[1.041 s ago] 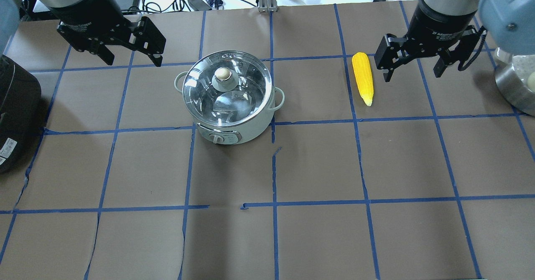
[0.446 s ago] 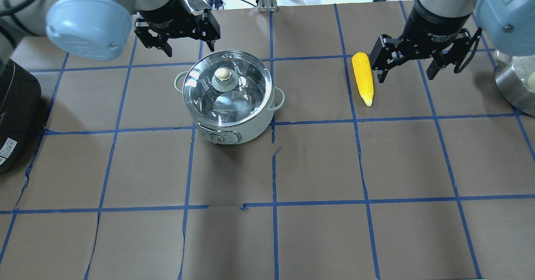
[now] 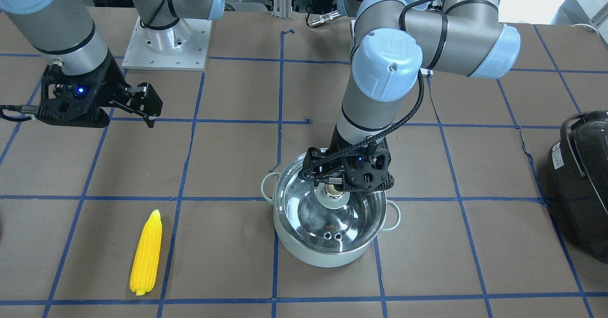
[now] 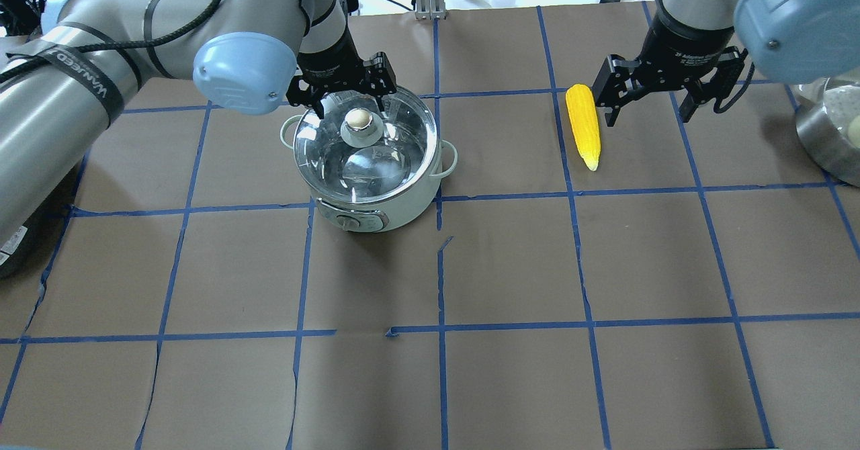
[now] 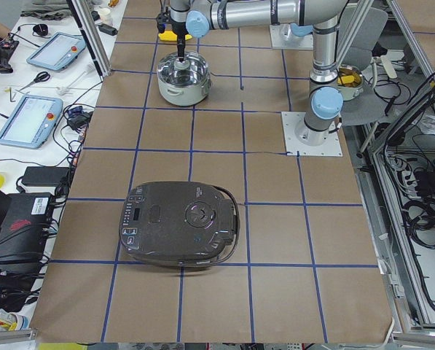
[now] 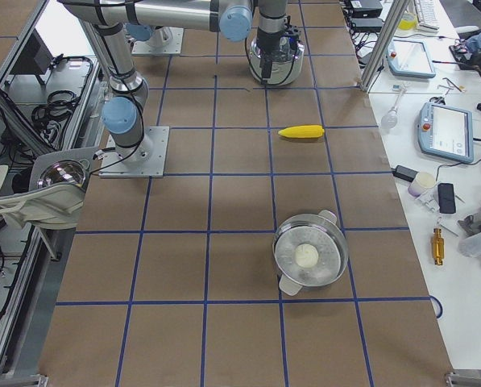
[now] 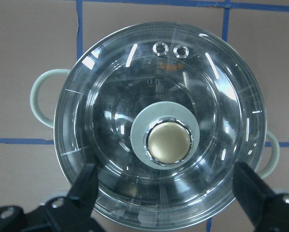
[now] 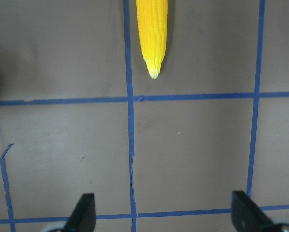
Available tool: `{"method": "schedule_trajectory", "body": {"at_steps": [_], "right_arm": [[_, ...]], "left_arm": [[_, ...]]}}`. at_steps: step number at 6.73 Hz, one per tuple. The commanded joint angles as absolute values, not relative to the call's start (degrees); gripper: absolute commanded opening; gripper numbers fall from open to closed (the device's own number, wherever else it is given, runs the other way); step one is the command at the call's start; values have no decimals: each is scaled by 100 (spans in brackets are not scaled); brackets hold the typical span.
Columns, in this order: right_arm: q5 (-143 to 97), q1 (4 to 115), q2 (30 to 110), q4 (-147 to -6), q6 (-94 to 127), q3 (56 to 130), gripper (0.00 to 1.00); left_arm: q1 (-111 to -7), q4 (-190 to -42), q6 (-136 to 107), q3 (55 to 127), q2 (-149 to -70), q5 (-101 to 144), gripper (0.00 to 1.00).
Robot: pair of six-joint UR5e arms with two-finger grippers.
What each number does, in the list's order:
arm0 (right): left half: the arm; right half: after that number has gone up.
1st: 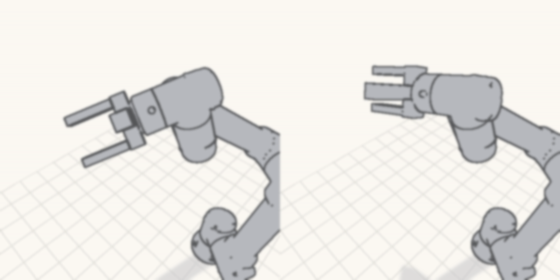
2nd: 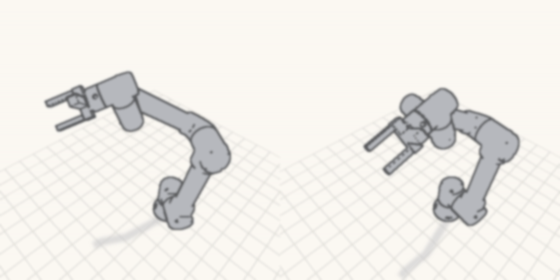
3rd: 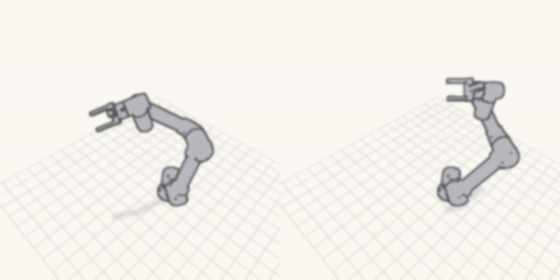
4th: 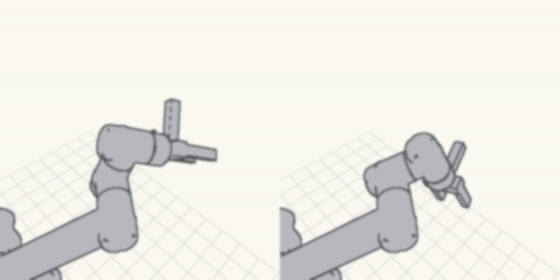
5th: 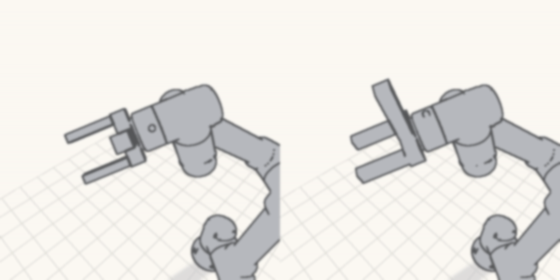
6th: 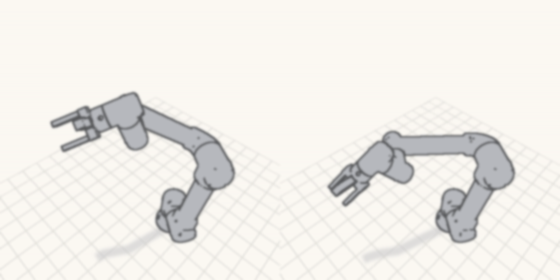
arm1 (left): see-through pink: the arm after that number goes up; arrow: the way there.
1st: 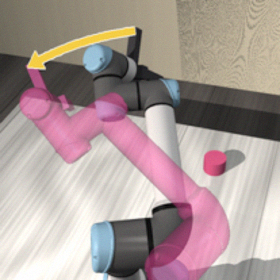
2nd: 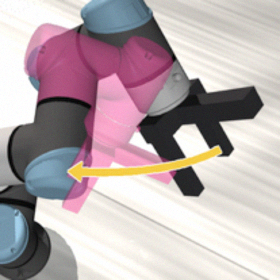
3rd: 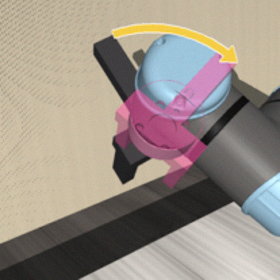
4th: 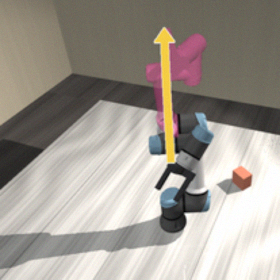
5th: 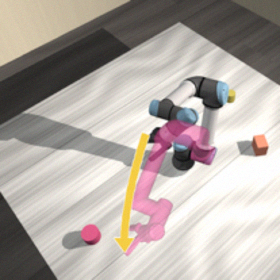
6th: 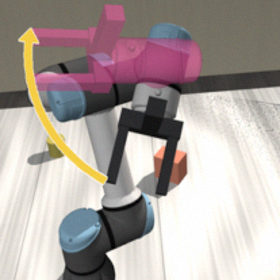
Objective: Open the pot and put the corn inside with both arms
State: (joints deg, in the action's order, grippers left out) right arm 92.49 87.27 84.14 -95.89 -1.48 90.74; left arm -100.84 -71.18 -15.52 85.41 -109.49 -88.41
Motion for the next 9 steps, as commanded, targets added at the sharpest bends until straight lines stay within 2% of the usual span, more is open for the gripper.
{"method": "schedule_trajectory", "body": {"at_steps": [1, 2, 5, 6, 7, 9], "right_arm": [[9246, 8666, 7554, -11050, -150, 9044, 100], [9246, 8657, 7254, -11718, -158, 9079, 100], [9184, 8657, 6155, -12916, -167, 9053, 100], [9158, 8666, 5909, -13103, -150, 9088, 100], [9158, 8666, 5715, -13131, -149, 9105, 100], [9167, 8666, 5599, -13140, -149, 9114, 100]], "left_arm": [[-10169, -7093, -1775, 8534, -11126, -8859, 100], [-10169, -7093, -1741, 8543, -11179, -8859, 100], [-10169, -6908, -1670, 8543, -11267, -8886, 86], [-10169, -6908, -1661, 8543, -11276, -8894, 74], [-10169, -6908, -1444, 8552, -11259, -8903, 48], [-10134, -6908, -1415, 8491, -11215, -8895, 12]]}}
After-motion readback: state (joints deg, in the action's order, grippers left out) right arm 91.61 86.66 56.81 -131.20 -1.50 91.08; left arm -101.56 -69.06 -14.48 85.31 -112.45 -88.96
